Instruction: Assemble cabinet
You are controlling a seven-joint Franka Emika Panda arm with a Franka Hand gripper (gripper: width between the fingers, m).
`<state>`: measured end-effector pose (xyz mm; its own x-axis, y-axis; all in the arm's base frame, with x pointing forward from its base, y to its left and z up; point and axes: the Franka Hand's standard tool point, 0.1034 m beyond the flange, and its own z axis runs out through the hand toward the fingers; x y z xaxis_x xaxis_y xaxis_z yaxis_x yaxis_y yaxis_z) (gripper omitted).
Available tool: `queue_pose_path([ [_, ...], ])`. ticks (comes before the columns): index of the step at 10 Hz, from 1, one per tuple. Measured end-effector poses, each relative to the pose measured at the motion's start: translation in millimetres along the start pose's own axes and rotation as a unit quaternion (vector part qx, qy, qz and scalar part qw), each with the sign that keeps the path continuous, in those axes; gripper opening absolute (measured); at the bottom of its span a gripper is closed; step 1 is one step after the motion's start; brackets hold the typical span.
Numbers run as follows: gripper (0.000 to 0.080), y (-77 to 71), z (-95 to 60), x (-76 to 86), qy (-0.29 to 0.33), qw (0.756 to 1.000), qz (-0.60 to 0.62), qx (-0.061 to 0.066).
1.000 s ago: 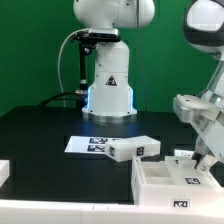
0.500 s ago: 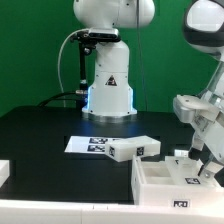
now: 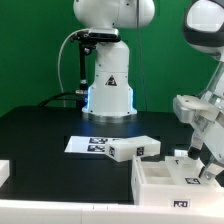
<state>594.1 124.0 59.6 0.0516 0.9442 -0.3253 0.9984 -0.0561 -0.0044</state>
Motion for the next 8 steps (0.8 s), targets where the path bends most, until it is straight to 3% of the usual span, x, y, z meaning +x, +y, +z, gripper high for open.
queue_pose_path([
  [1, 0.0796, -0.6, -1.0, -0.1, -0.002, 1.0, 0.0, 0.002],
  [2, 0.0796, -7.0, -13.2, -1.9, -0.016, 1.0, -0.001, 0.014],
  [3, 0.0796, -17.3, -29.5, 3.0, -0.015, 1.0, -0.002, 0.009],
  [5, 0.0796, -51.3, -47.2, 9.5, -0.012, 1.0, 0.007, 0.004],
  [6, 0.0796, -55.5, -50.2, 10.8, -0.001, 1.0, 0.012, -0.006],
  [8, 0.0796, -56.1, -46.9, 10.0, -0.003, 1.0, 0.011, -0.003],
])
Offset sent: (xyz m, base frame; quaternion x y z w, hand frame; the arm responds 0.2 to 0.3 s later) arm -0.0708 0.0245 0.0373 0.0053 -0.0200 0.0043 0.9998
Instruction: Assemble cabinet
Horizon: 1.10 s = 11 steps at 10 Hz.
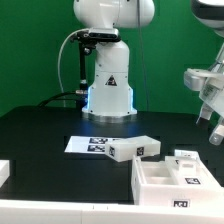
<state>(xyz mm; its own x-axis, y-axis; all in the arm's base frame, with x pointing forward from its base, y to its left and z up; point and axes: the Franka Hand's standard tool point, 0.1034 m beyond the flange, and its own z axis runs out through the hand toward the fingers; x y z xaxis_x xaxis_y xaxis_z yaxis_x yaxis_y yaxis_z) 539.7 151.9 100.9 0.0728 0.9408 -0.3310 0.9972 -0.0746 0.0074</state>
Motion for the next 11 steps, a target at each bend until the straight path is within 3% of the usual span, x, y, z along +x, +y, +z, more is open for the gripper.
queue_pose_path([
  [1, 0.0796, -1.3, 1.4, 0.2, 0.0, 1.0, 0.002, 0.002],
  [3, 0.0796, -21.4, 16.0, 6.6, 0.004, 0.999, 0.019, 0.044],
  [5, 0.0796, -42.1, 26.4, 13.0, -0.018, 0.992, 0.037, 0.12],
  [6, 0.0796, -38.0, 26.2, 17.7, -0.014, 0.993, 0.034, 0.114],
  [10, 0.0796, -38.9, 27.6, 17.5, -0.015, 0.993, 0.034, 0.115],
  [11, 0.0796, -36.7, 27.3, 25.5, -0.015, 0.996, 0.02, 0.081],
])
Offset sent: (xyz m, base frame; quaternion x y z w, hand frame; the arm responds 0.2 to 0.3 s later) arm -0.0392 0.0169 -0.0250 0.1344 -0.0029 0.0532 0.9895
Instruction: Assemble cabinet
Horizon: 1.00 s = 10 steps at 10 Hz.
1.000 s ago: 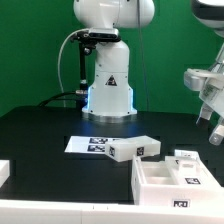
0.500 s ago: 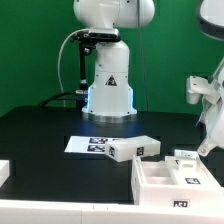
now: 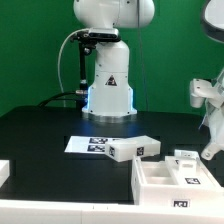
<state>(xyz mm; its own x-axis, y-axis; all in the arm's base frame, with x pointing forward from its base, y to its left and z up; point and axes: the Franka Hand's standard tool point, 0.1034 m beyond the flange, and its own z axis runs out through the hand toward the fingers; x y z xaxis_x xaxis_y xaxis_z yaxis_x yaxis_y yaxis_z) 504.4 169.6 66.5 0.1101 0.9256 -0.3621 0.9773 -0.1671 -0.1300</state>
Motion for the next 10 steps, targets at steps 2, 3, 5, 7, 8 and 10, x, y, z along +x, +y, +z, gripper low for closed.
queue_pose_path([
  [2, 0.0796, -11.7, -0.4, 15.2, -0.014, 0.998, -0.039, -0.046],
  [3, 0.0796, -10.4, 0.1, 13.6, -0.013, 0.998, -0.036, -0.044],
  [5, 0.0796, -10.2, 0.6, 13.2, -0.013, 0.998, -0.036, -0.044],
  [7, 0.0796, -11.3, 2.9, 11.3, -0.014, 0.998, -0.037, -0.041],
  [8, 0.0796, -16.0, 11.6, 5.6, -0.015, 0.998, -0.045, -0.033],
  [10, 0.0796, -22.9, 27.2, 0.4, -0.01, 0.998, -0.051, -0.019],
])
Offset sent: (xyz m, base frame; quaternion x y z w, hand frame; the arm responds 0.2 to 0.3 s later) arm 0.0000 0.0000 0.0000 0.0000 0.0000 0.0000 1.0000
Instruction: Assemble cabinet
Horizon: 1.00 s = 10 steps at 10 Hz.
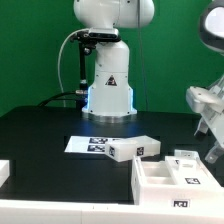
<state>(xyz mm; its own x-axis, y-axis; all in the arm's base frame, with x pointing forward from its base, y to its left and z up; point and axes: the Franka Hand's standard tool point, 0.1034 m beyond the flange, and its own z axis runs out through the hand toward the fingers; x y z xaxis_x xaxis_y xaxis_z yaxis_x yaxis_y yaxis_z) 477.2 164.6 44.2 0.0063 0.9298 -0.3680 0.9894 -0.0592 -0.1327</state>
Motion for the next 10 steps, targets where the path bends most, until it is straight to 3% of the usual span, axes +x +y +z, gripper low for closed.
queue_pose_path([
  [3, 0.0796, 0.8, -0.1, 0.8, 0.001, 1.0, 0.002, -0.001],
  [5, 0.0796, -4.3, 2.2, 0.0, -0.001, 1.0, 0.004, 0.007],
  [8, 0.0796, -27.9, 21.5, 4.6, 0.011, 1.0, 0.004, 0.011],
  [10, 0.0796, -26.8, 29.4, 5.0, 0.026, 1.0, 0.005, 0.007],
])
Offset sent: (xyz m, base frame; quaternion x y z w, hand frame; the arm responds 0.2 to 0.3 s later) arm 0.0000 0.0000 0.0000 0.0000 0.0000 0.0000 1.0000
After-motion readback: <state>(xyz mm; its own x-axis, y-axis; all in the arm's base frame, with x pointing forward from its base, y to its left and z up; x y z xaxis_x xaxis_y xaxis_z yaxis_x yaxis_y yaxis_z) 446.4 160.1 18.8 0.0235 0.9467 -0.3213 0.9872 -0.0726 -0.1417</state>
